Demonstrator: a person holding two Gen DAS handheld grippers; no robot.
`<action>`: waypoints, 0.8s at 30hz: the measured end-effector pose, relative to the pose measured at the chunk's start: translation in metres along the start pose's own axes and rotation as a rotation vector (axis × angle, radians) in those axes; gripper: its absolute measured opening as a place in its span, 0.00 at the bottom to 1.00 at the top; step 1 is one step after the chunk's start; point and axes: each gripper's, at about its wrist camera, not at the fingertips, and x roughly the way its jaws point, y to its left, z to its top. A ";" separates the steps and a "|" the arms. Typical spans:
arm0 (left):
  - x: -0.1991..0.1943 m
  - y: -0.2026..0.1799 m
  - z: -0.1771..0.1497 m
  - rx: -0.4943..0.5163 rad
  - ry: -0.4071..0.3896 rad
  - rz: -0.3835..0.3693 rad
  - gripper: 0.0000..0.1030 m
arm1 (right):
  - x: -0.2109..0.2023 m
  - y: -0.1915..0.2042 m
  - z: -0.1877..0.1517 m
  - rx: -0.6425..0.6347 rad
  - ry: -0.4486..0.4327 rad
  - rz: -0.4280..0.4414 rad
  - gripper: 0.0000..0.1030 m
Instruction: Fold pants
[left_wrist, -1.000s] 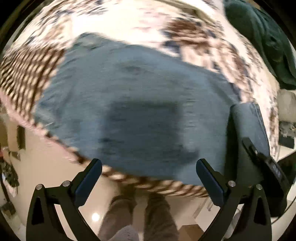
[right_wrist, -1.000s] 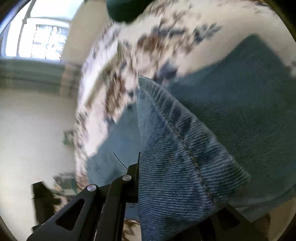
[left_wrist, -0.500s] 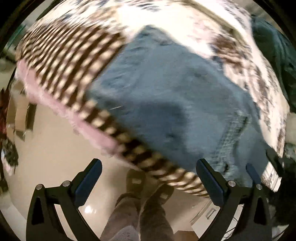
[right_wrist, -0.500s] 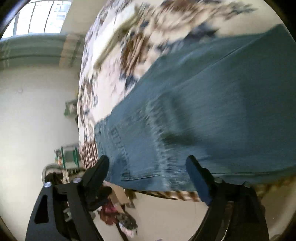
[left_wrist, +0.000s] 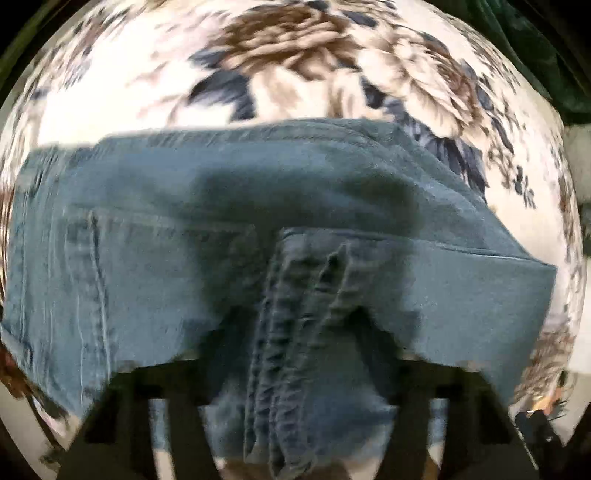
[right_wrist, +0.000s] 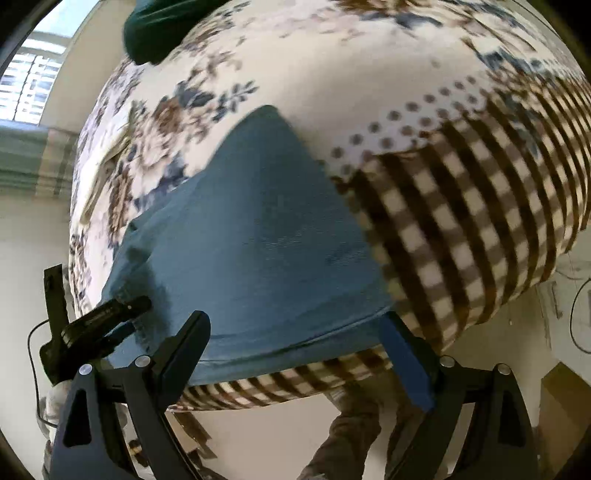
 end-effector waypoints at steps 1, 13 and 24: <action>-0.002 -0.004 -0.001 0.026 -0.035 0.035 0.21 | 0.006 0.002 0.001 0.009 0.001 0.003 0.92; -0.019 0.002 -0.006 0.017 -0.143 0.005 0.08 | 0.027 0.044 0.008 -0.169 -0.004 -0.186 0.92; -0.037 0.017 0.009 -0.018 -0.204 -0.033 0.02 | 0.048 0.091 0.008 -0.367 -0.020 -0.343 0.92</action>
